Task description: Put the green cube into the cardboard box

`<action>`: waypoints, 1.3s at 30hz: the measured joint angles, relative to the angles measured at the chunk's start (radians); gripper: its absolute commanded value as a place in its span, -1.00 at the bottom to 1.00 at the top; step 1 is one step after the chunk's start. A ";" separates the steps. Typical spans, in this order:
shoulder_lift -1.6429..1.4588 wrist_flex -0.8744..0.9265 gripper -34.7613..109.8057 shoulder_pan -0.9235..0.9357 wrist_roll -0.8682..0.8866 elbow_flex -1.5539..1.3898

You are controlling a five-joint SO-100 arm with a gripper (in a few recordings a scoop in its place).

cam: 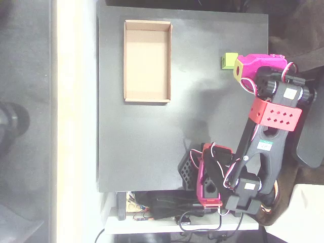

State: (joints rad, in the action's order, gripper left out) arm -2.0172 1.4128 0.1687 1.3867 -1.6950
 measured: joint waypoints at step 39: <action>0.591 -0.218 -0.06 -0.008 -0.005 0.006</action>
State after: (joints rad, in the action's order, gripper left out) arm -1.4266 1.1950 0.1611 1.3821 -1.6889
